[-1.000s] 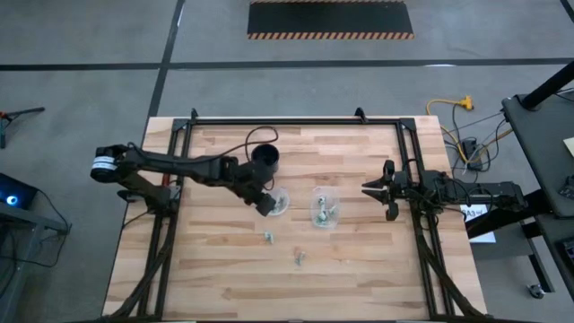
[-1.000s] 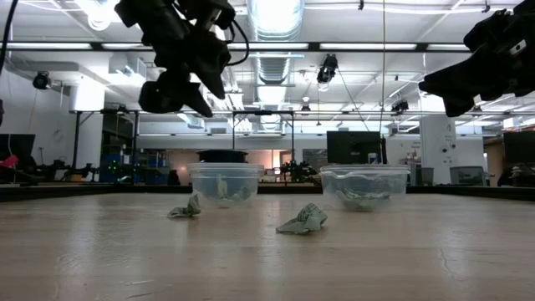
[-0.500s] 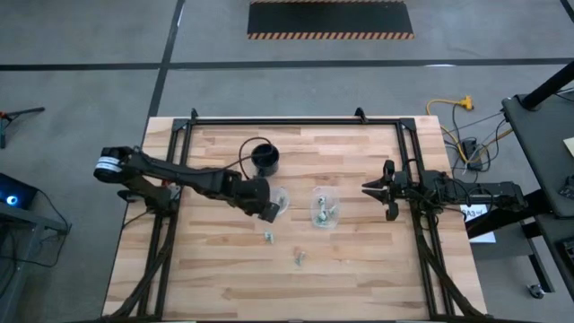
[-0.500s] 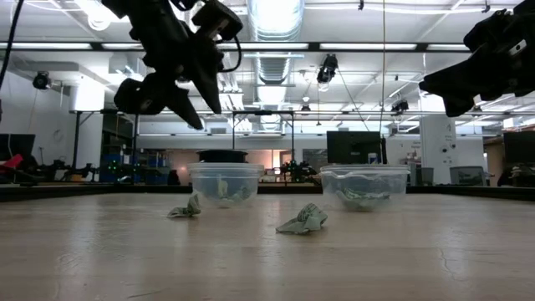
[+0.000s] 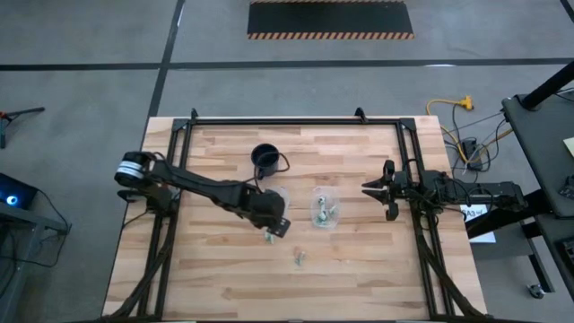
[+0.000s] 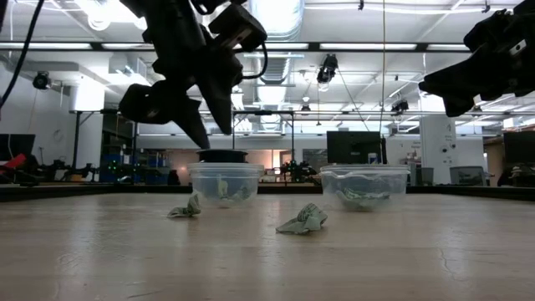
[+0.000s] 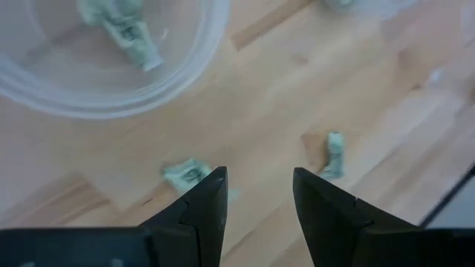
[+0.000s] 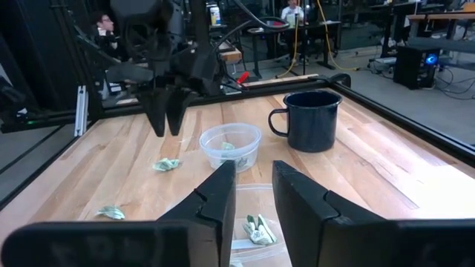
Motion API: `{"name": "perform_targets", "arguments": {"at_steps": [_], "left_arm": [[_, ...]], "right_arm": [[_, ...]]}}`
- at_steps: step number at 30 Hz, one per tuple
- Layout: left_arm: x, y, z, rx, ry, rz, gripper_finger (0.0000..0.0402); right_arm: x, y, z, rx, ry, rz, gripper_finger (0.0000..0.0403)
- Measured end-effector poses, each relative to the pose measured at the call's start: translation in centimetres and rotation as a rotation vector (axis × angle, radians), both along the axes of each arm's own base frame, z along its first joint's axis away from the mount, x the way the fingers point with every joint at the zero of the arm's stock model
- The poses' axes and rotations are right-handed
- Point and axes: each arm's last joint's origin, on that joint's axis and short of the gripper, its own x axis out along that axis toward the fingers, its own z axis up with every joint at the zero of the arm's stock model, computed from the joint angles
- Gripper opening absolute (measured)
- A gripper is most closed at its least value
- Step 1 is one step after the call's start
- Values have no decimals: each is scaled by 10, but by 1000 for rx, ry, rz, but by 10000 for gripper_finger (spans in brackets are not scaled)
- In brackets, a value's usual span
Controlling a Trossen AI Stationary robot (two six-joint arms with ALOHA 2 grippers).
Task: Pick and place Stevia / Truvia into bins
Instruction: Put the stevia packet into the round transparent container
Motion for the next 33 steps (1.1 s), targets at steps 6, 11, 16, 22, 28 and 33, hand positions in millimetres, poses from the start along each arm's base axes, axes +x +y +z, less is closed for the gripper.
{"name": "perform_targets", "arguments": {"at_steps": [6,11,16,22,28,33], "left_arm": [[-5,-6,-2,19,98,-12,136],[-7,-11,-4,5,112,7,136],[-8,-14,-5,10,116,2,136],[-10,-14,-8,11,124,2,136],[-8,-16,-17,14,143,-2,136],[-1,-19,-32,-6,167,-18,136]], "right_arm": [[0,0,0,0,0,0,84],[0,0,0,0,0,0,76],[0,0,0,0,0,-1,69],[0,0,0,0,0,-1,72],[0,0,0,0,1,-1,81],[0,0,0,0,2,-1,85]]}}
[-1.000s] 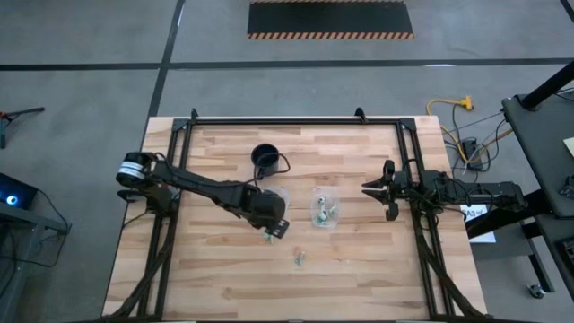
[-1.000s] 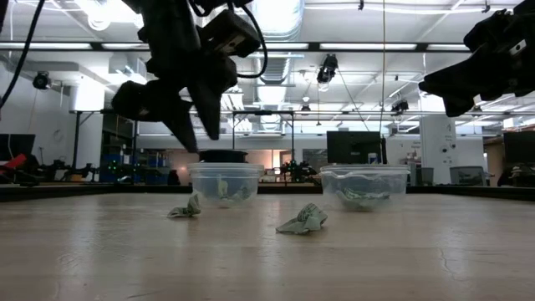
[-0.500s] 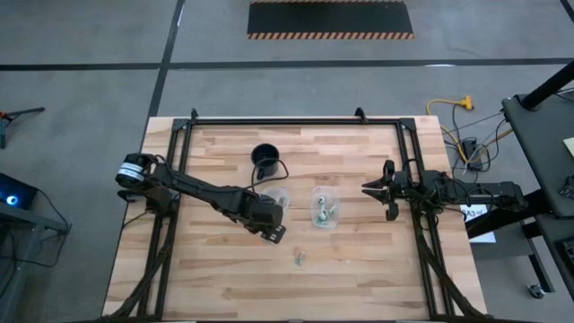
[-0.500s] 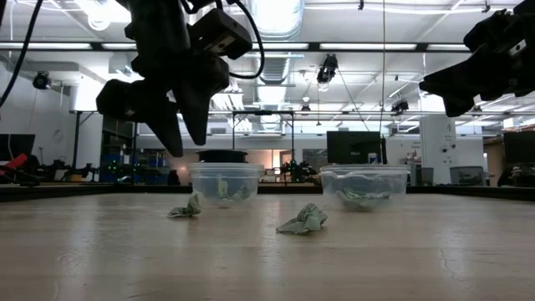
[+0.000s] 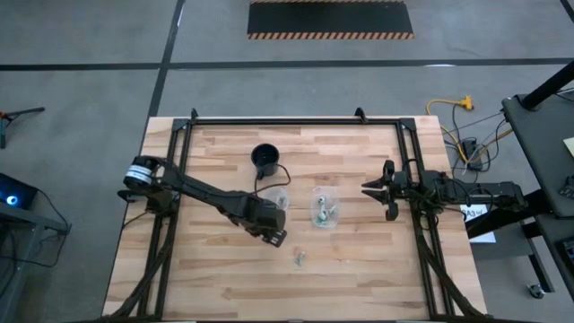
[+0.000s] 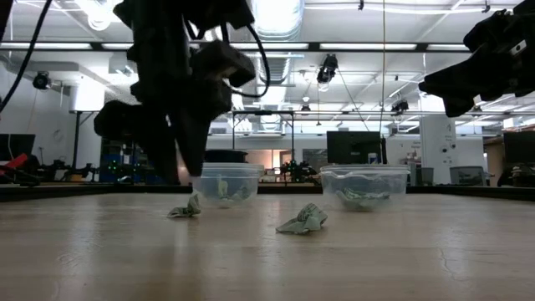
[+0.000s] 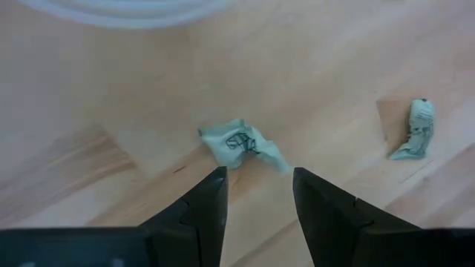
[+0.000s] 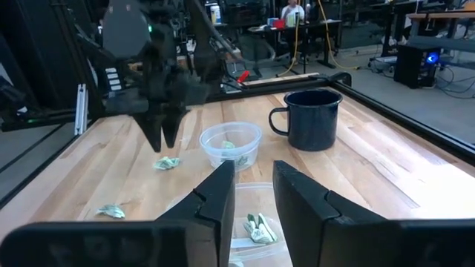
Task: Pick and place Stevia / Truvia into bins
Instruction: Put the stevia packet into the round transparent container
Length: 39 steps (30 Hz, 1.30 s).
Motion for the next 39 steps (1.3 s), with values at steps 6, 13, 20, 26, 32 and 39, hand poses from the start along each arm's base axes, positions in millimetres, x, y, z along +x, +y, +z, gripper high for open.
{"name": "perform_targets", "arguments": {"at_steps": [6,13,20,26,32,39], "left_arm": [[7,-5,-24,-20,54,-20,136],[15,-7,-42,-25,83,-57,136],[13,-7,-34,-23,55,-51,136],[14,-7,-24,-25,6,-47,136],[16,-9,-12,-52,-41,-59,136],[17,-6,9,-64,-146,-46,136]], "right_arm": [[0,0,0,0,-3,0,85],[0,0,0,0,-5,0,73],[0,0,1,0,-6,0,69],[0,0,1,0,-6,0,75],[0,0,1,0,-6,0,79],[0,0,0,0,-5,0,70]]}}
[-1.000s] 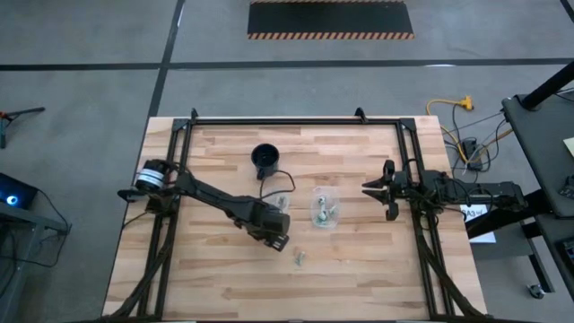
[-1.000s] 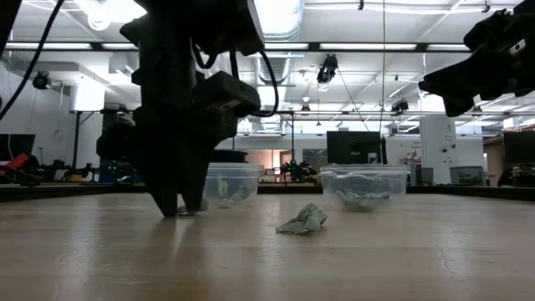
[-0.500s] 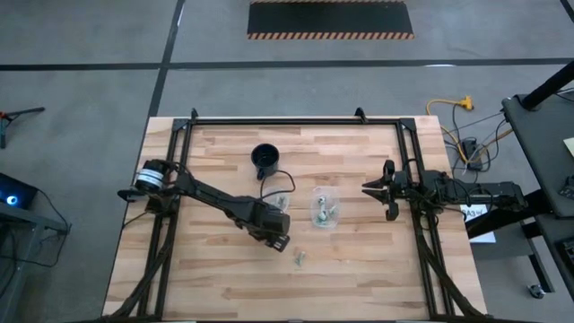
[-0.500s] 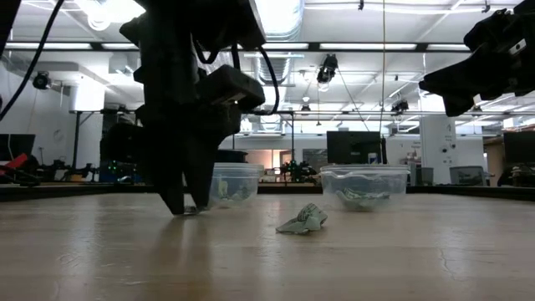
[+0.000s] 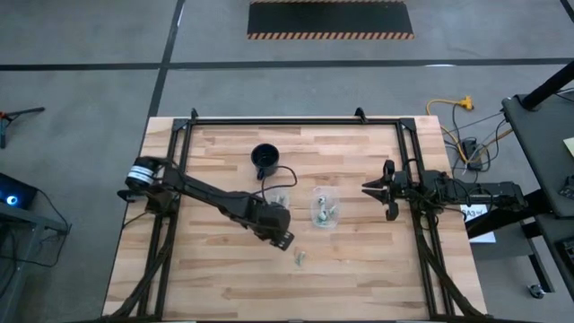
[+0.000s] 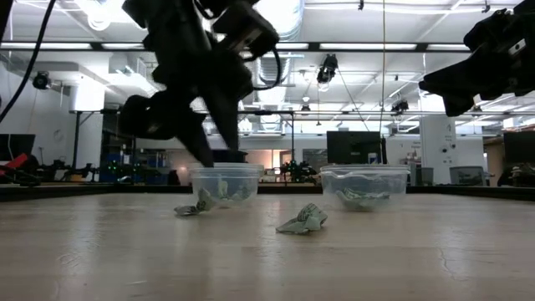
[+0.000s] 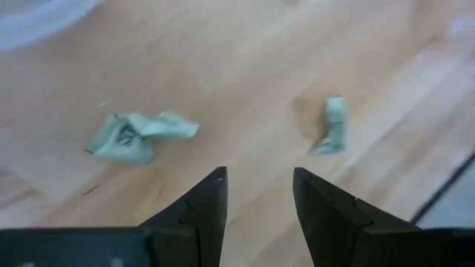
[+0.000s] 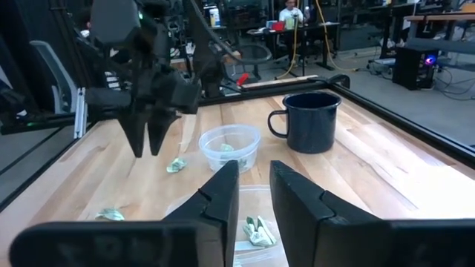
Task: Pick and place Stevia / Truvia into bins
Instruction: Put the stevia packet into the round transparent container
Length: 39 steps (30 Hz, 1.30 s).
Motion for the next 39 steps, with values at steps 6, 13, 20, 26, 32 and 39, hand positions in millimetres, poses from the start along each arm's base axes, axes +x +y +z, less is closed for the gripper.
{"name": "perform_targets", "arguments": {"at_steps": [6,13,20,26,32,39], "left_arm": [[2,11,10,1,-45,55,136],[3,26,8,5,-25,108,136],[-2,30,8,49,1,38,136],[-6,30,8,80,15,-76,136],[-12,31,4,103,54,-145,136],[-19,32,-3,165,105,-230,136]], "right_arm": [[0,0,0,0,-2,1,70],[0,0,0,0,-2,0,80],[0,0,0,0,-1,0,79],[0,0,0,0,-1,0,69],[0,0,0,0,-1,0,72],[0,0,0,0,-1,0,81]]}}
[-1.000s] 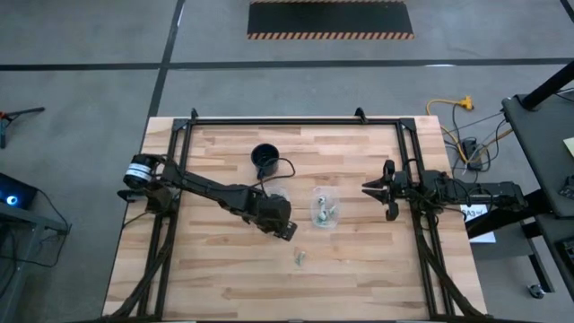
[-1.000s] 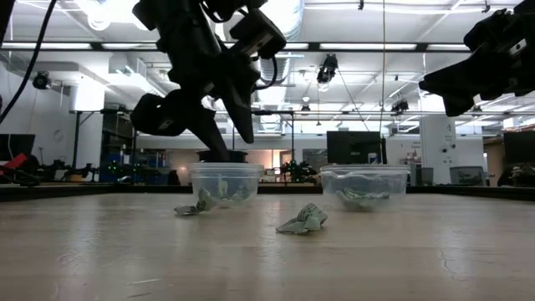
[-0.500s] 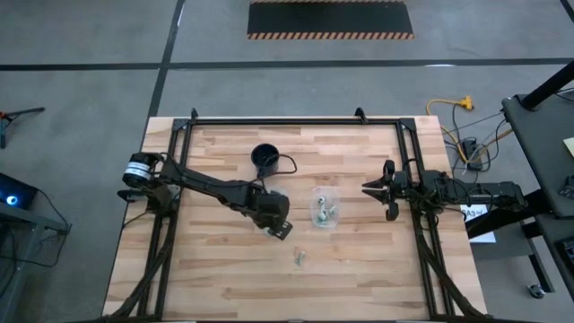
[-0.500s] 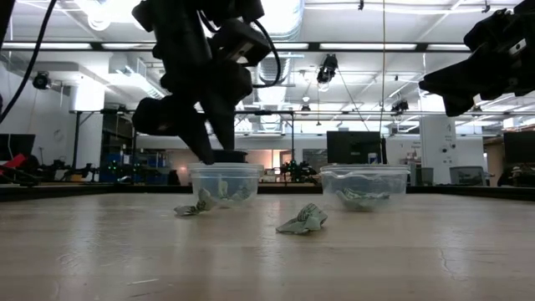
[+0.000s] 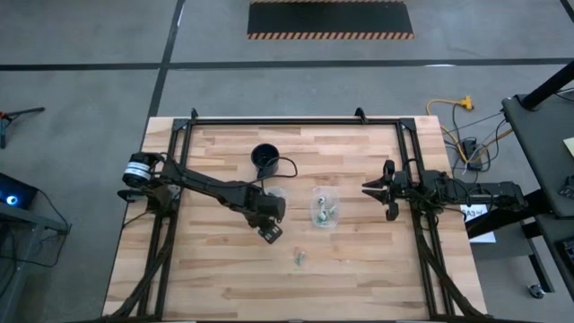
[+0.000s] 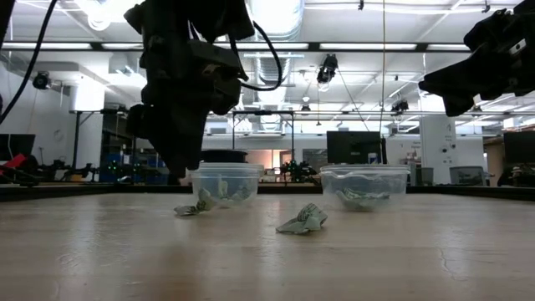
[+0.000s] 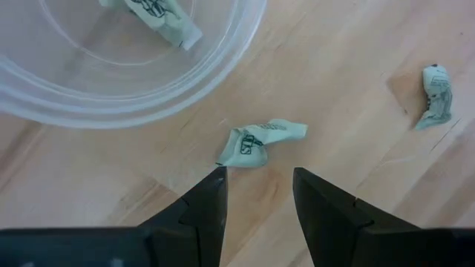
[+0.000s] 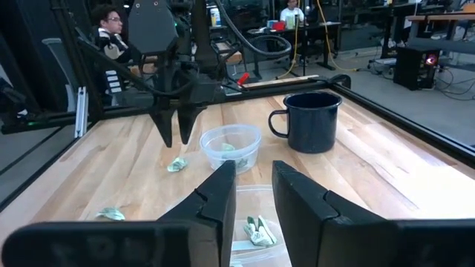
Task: Pick and place Stevia / Truvia into bins
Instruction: Put the stevia packet into the round transparent container
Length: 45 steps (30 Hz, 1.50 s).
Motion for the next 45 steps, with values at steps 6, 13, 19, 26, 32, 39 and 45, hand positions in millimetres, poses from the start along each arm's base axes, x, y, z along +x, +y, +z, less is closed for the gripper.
{"name": "perform_targets", "arguments": {"at_steps": [6,13,19,26,32,39,45], "left_arm": [[1,0,-8,9,16,-15,136],[6,-1,-22,16,43,-28,136],[12,-3,-35,-8,55,-36,136],[15,-6,-44,-24,70,-51,136],[15,-6,-49,-24,91,-43,126],[15,-7,-53,-40,107,-30,12],[17,-9,-43,-52,77,-24,2]], "right_arm": [[0,0,0,0,0,0,78],[0,0,0,0,0,0,68],[0,0,0,0,-1,-2,74],[0,0,0,0,-1,-1,82],[0,0,0,0,0,0,83],[0,0,0,0,-1,0,72],[0,0,0,0,0,-1,68]]}}
